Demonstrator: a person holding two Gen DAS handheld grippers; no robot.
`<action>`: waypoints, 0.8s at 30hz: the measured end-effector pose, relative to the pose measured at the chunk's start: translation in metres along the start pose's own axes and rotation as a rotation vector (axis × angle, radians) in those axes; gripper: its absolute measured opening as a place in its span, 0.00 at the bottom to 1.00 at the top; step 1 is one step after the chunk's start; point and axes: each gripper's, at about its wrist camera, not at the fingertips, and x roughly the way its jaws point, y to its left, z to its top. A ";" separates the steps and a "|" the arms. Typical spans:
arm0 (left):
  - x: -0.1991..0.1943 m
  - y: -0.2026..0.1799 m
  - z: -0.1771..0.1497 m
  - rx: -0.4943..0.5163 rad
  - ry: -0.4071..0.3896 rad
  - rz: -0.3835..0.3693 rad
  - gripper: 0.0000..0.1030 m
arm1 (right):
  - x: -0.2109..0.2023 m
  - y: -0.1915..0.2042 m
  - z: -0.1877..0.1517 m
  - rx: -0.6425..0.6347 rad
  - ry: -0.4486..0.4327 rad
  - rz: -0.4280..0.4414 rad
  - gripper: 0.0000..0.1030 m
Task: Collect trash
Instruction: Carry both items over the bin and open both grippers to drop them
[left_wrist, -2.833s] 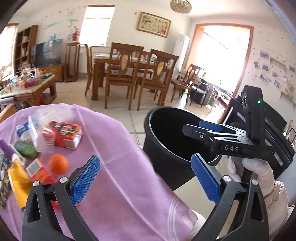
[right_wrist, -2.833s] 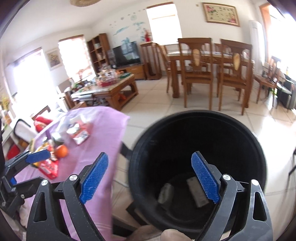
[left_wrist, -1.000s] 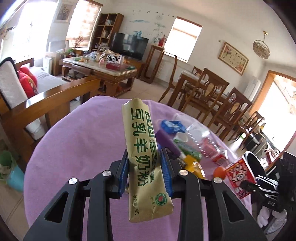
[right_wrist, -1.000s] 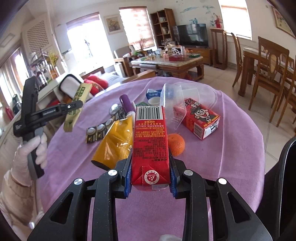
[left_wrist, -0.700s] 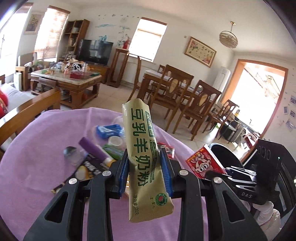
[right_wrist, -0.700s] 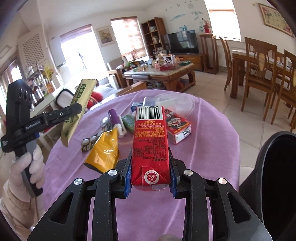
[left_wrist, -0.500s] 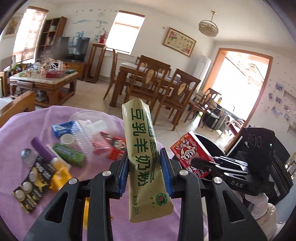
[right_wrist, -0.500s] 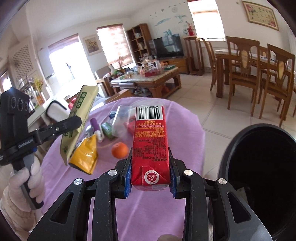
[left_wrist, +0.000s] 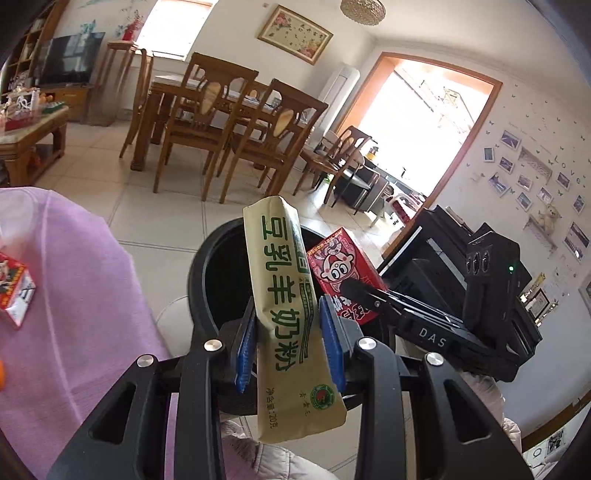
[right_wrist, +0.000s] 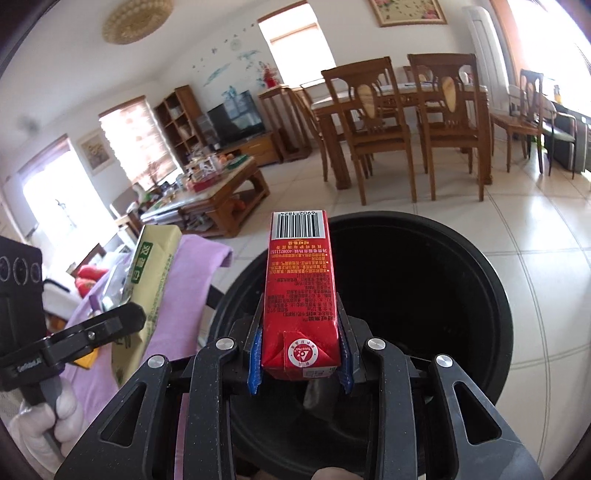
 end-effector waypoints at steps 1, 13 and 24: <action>0.010 -0.003 0.000 0.003 0.017 -0.002 0.32 | 0.002 -0.008 -0.001 0.009 0.003 -0.006 0.30; 0.077 -0.022 -0.009 0.059 0.144 0.073 0.32 | 0.012 -0.048 -0.025 0.030 0.021 -0.061 0.30; 0.088 -0.024 -0.007 0.048 0.160 0.084 0.35 | 0.016 -0.036 -0.027 0.019 0.038 -0.060 0.31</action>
